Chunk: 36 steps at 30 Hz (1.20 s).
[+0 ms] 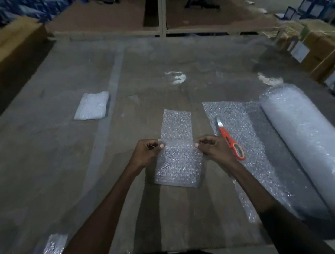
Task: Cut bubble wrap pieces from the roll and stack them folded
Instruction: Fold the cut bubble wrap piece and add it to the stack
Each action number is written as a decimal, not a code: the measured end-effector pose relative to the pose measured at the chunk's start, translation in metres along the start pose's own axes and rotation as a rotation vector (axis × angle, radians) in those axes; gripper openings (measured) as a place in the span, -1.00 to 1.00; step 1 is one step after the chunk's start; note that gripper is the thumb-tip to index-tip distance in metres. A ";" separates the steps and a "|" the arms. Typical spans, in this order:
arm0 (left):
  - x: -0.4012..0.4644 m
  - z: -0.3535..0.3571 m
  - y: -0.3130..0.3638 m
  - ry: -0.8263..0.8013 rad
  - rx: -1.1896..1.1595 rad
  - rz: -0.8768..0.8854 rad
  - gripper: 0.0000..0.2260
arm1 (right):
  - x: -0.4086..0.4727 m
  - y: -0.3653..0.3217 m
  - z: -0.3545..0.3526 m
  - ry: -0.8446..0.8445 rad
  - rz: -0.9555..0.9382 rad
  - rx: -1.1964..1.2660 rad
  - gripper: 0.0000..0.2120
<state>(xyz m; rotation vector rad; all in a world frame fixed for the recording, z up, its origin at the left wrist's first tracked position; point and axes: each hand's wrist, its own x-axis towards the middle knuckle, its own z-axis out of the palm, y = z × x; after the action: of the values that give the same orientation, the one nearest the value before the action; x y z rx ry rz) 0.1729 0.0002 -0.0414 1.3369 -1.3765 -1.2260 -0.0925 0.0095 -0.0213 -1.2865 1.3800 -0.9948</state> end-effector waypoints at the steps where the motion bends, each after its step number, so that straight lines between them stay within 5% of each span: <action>1: 0.008 0.001 0.000 0.026 0.004 -0.003 -0.88 | 0.010 0.000 -0.001 -0.002 -0.005 -0.014 -0.84; 6: 0.052 0.001 0.001 0.153 0.018 -0.045 -0.91 | 0.064 0.007 0.002 0.048 0.012 -0.051 -0.80; 15: 0.145 -0.005 -0.009 0.141 0.255 -0.074 -0.95 | 0.141 0.018 0.008 0.254 0.048 -0.116 -0.84; 26: 0.199 -0.008 -0.019 0.181 0.486 -0.018 -0.90 | 0.204 0.027 0.008 0.312 0.074 -0.232 -0.79; 32: 0.169 -0.005 -0.022 0.250 0.493 0.170 -0.82 | 0.177 0.008 0.016 0.406 -0.029 -0.385 -0.78; 36: 0.114 0.011 -0.025 0.147 0.584 0.341 -0.76 | 0.113 -0.005 0.042 0.262 -0.127 -0.572 -0.69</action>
<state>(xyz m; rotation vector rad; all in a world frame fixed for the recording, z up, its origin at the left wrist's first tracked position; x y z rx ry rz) 0.1575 -0.1113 -0.0747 1.4544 -1.8411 -0.5008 -0.0478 -0.1009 -0.0380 -1.7224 1.8930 -0.9065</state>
